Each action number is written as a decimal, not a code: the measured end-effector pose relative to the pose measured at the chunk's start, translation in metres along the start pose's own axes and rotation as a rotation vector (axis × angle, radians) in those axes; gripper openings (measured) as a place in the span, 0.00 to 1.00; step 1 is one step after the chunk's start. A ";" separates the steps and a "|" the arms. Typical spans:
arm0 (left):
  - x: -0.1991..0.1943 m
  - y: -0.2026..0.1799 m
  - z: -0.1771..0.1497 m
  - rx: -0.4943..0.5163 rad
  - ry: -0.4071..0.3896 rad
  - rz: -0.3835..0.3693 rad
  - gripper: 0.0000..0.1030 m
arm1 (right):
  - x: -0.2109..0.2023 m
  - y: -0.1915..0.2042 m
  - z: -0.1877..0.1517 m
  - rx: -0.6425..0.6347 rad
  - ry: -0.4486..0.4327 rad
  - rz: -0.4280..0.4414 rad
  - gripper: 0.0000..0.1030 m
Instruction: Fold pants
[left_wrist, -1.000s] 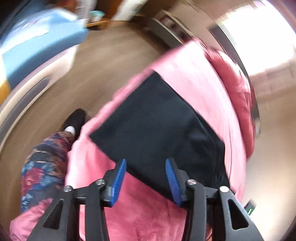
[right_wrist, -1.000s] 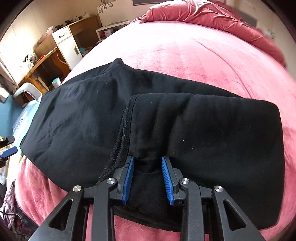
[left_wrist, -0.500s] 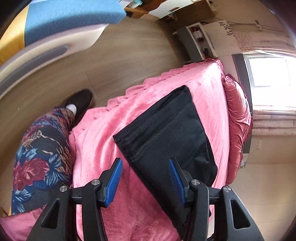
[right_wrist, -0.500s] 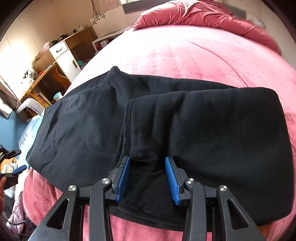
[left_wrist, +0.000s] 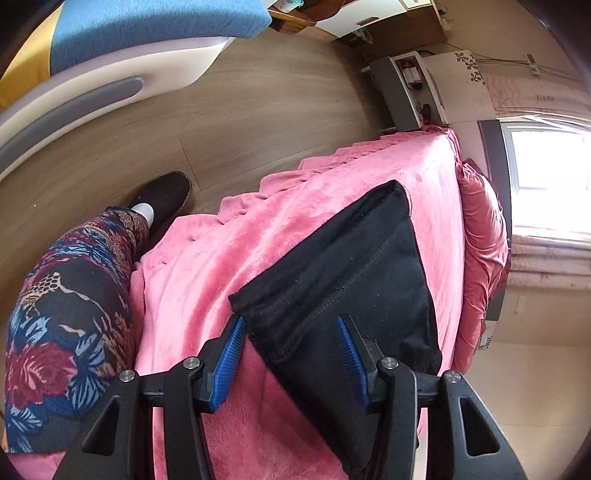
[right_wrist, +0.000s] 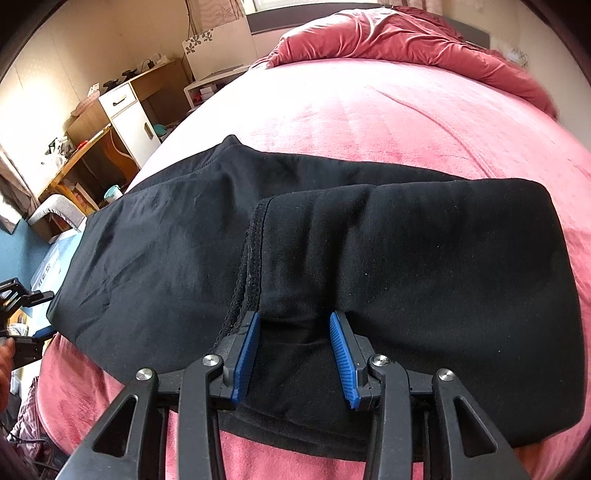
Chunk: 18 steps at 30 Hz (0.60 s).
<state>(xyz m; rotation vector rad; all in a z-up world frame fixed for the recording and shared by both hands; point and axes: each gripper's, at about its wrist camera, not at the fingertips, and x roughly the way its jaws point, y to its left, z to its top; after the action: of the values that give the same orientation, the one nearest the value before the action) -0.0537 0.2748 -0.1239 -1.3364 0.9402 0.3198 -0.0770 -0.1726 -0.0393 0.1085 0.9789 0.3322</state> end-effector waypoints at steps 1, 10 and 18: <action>0.000 0.000 0.001 0.002 -0.002 0.000 0.49 | 0.000 0.001 0.000 -0.001 0.001 -0.001 0.39; -0.003 -0.007 -0.004 0.071 -0.026 0.057 0.23 | 0.001 0.015 0.001 -0.032 0.009 -0.038 0.39; -0.027 -0.065 -0.030 0.383 -0.109 -0.025 0.14 | 0.003 0.031 0.004 -0.076 0.023 -0.095 0.40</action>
<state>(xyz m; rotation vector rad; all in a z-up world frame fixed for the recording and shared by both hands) -0.0375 0.2389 -0.0578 -0.9691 0.8427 0.1794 -0.0791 -0.1422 -0.0325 -0.0112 0.9891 0.2835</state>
